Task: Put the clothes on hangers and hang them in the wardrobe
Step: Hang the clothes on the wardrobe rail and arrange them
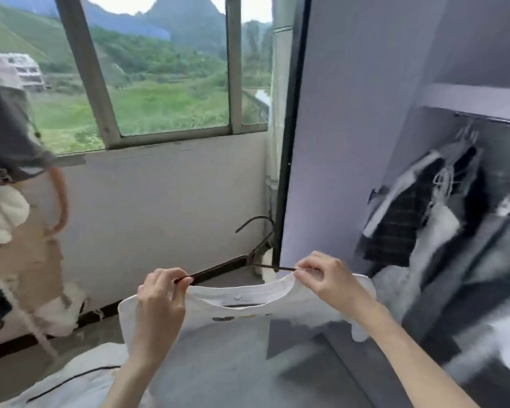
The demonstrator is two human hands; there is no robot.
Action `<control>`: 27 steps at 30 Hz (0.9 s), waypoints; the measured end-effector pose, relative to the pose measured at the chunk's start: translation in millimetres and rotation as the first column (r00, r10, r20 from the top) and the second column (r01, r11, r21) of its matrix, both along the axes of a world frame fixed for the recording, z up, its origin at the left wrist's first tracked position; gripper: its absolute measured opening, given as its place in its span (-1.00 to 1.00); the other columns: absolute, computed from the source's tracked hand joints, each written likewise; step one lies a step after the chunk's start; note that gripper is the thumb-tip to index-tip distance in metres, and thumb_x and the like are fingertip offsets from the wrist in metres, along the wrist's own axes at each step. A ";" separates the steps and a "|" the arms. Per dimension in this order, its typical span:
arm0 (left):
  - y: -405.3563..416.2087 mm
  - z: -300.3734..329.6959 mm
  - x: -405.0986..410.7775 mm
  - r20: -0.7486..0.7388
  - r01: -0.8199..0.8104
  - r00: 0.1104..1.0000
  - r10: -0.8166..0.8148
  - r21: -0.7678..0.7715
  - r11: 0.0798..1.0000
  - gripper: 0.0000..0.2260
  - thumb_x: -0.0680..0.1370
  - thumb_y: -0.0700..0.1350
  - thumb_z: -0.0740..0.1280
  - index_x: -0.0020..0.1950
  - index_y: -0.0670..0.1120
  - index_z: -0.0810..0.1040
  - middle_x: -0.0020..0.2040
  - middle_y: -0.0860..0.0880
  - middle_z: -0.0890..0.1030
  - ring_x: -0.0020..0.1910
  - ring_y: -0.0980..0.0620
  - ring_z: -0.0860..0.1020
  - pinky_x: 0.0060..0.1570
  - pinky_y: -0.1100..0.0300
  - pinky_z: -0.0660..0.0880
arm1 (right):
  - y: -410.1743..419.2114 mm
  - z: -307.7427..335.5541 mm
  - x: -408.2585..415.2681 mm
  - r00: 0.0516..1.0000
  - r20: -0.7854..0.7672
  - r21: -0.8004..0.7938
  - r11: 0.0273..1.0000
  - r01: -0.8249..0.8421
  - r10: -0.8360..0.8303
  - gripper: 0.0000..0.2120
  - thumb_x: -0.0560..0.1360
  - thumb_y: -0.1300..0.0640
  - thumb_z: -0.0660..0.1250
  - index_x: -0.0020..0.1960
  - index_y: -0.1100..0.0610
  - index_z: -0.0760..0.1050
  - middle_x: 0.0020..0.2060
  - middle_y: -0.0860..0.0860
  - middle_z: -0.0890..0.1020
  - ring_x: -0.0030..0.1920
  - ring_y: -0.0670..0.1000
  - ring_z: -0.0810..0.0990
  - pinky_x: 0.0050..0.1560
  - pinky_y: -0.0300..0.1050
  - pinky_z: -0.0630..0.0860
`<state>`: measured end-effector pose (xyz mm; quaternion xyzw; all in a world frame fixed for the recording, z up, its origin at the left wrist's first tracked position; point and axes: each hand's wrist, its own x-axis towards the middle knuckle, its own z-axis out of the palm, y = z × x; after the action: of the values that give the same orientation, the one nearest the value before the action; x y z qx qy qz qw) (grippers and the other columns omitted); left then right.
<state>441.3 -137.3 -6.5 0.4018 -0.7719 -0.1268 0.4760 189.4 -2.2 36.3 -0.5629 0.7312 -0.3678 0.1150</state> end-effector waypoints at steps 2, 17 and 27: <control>-1.2 -1.4 -30.6 0.008 0.108 0.994 -0.108 0.024 0.994 -0.93 0.45 -0.22 0.38 -0.19 -0.08 0.52 -0.26 0.10 0.47 -0.20 0.07 0.40 -0.14 0.09 0.34 | 25.5 -2.6 -12.5 0.994 -0.012 0.038 0.993 0.111 -0.110 -0.90 0.50 0.14 0.32 -0.06 0.12 0.61 -0.17 -0.11 0.57 -0.11 -0.13 0.52 -0.08 -0.42 0.35; 74.5 21.2 -293.6 0.131 0.643 0.753 -0.645 0.062 0.763 -0.89 0.57 -0.19 0.26 -0.04 -0.13 0.59 -0.08 0.02 0.59 -0.05 -0.05 0.48 -0.23 0.32 0.13 | 197.3 -3.0 -100.7 0.578 -0.149 -0.108 0.594 0.797 -0.802 -0.90 0.50 0.23 0.28 -0.07 0.18 0.58 -0.19 -0.08 0.48 -0.09 0.01 0.52 -0.12 -0.27 0.31; 139.9 -7.1 -448.0 0.200 0.760 0.509 -0.837 0.352 0.547 -0.82 0.61 -0.18 0.17 0.12 -0.13 0.53 0.09 -0.09 0.58 0.05 -0.09 0.51 -0.05 0.12 0.38 | 262.3 2.7 -177.9 0.509 0.090 0.356 0.505 0.786 -0.856 -0.68 0.53 0.07 0.24 -0.33 0.23 0.39 -0.40 0.04 0.39 -0.36 -0.03 0.36 -0.35 -0.18 0.23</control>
<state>-6.7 2.5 -13.6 0.0632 -0.9209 -0.3442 0.1720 11.5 260.0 39.0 -0.0702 0.9319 -0.3435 0.0932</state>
